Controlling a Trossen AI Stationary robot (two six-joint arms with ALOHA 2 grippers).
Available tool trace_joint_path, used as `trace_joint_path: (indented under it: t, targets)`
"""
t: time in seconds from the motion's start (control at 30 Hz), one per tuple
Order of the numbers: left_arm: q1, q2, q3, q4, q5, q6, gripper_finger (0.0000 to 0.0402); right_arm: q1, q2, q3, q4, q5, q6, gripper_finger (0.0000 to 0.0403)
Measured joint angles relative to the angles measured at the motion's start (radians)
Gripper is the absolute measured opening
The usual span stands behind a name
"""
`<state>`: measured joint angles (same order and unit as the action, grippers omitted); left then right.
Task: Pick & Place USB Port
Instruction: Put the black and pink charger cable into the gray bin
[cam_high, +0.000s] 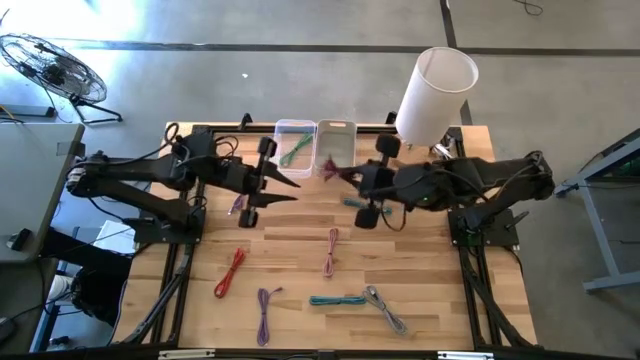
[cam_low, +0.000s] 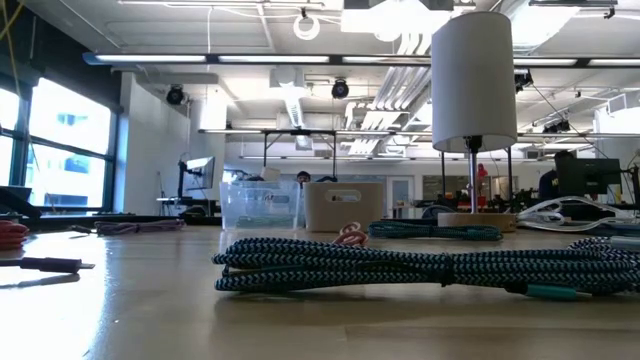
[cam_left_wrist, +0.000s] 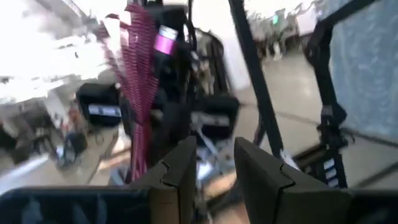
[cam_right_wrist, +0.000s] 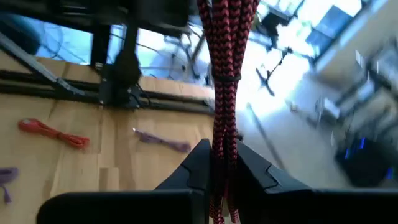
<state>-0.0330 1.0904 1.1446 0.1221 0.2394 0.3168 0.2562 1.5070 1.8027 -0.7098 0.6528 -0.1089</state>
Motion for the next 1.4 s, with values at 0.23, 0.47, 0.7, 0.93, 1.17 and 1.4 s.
trace_joint_path:
  t: [0.23,0.47,0.7,0.93,1.17,1.4]
  targets:
    - [0.0,-0.086,-0.001,-0.302,-0.034,0.0,0.0106,-0.128,0.024,-0.037,-0.139,-0.062,0.274,0.0031]
    - [0.0,-0.129,0.0,-0.416,-0.074,-0.006,0.0106,-0.253,0.025,-0.247,0.019,-0.107,0.456,0.0031]
    - [0.0,-0.128,-0.001,-0.547,-0.081,-0.115,0.0106,-0.429,0.025,-0.469,0.21,-0.238,0.596,0.0031]
    - [0.0,-0.125,-0.001,-0.651,-0.093,-0.114,0.0106,-0.542,0.029,-0.604,0.49,-0.387,0.713,0.0031]
    - [0.0,-0.125,-0.001,-0.757,-0.094,-0.113,0.0106,-0.58,0.092,-0.61,0.492,-0.457,0.743,0.0031]
    - [0.0,-0.124,-0.001,-0.816,-0.109,-0.113,0.0106,-0.617,0.156,-0.61,0.481,-0.499,0.779,0.0031]
